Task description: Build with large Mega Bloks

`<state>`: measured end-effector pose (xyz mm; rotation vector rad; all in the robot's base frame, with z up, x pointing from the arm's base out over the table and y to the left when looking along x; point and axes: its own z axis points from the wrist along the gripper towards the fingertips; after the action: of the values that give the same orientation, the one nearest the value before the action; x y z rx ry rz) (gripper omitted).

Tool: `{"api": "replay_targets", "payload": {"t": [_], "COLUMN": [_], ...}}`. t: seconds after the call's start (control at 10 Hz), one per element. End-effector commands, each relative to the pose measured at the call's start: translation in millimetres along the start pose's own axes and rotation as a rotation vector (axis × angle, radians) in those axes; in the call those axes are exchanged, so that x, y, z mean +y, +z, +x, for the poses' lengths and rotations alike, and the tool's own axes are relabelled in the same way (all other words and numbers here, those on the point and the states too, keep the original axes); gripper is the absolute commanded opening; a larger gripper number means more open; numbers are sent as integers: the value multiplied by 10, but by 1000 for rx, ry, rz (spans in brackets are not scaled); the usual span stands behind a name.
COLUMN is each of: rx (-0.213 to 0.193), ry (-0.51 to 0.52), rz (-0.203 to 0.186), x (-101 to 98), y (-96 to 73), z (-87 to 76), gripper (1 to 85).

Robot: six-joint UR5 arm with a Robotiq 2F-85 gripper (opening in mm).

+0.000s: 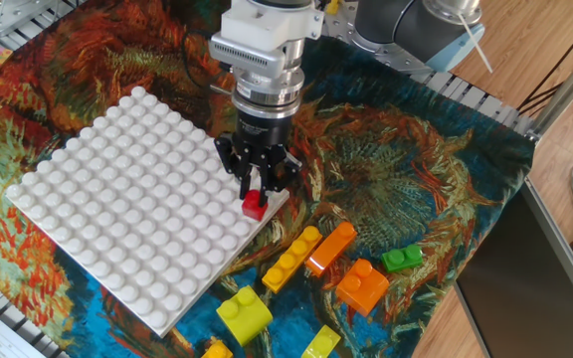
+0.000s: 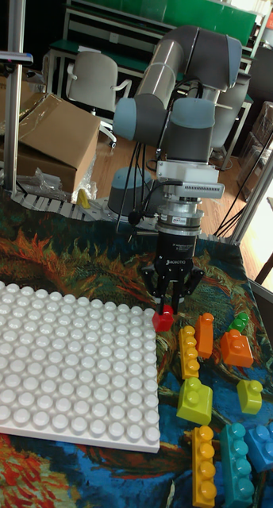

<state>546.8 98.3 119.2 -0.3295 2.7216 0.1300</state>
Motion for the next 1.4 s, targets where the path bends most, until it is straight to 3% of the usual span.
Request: {"api": "replay_targets", "payload": {"t": [0.0,0.3,0.6,1.3], "rx": [-30,-51,-19,-14], "ry": [-22,-34,-33,-58], "rz": [-2,-10,1,13], "x": [-7,-70,-58,-89], "y": [-5,111,84,80], "z": [-93,-29,-2,4], "gripper": [13,13,13,13]}}
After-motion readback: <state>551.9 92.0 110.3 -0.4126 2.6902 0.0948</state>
